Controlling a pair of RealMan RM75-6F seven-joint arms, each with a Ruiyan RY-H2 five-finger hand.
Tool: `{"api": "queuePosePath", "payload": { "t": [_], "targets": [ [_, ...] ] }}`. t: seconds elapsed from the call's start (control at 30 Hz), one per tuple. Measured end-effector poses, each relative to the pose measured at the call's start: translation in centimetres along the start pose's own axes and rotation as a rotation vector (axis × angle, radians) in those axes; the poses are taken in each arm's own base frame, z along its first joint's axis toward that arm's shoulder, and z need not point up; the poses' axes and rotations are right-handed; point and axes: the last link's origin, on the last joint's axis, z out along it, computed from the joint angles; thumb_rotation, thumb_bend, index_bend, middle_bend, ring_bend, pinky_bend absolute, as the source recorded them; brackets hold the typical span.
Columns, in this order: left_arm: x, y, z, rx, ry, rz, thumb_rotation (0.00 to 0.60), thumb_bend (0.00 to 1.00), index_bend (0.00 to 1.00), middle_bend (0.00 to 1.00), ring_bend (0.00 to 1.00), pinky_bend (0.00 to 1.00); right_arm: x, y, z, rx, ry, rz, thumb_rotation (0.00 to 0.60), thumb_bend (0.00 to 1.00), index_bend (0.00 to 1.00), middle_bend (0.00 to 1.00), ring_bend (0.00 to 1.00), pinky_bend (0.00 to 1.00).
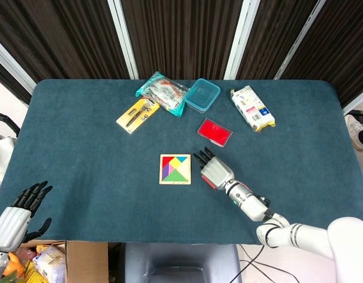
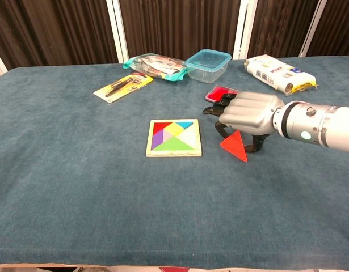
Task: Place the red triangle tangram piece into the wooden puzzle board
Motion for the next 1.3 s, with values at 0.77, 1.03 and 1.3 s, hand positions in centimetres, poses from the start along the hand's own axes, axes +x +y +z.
{"api": "queuePosePath", "payload": {
  "t": [0.77, 1.03, 1.3],
  "targets": [
    [0.2, 0.1, -0.1, -0.006, 0.008, -0.008, 0.600, 0.41, 0.00, 0.00, 0.00, 0.14, 1.3, 0.6, 0.0, -0.052, 0.055, 0.018, 0.600, 0.46, 0.73, 0.06, 0.00, 0.00],
    [0.2, 0.1, -0.2, -0.006, 0.009, -0.010, 0.600, 0.41, 0.00, 0.00, 0.00, 0.14, 4.1, 1.4, 0.7, -0.099, 0.128, 0.014, 0.600, 0.46, 0.73, 0.07, 0.00, 0.00],
    [0.6, -0.2, -0.3, -0.002, 0.022, -0.022, 0.600, 0.41, 0.00, 0.00, 0.00, 0.14, 6.2, -0.5, 2.9, -0.130, 0.157, -0.026, 0.600, 0.46, 0.73, 0.07, 0.00, 0.00]
  ]
}}
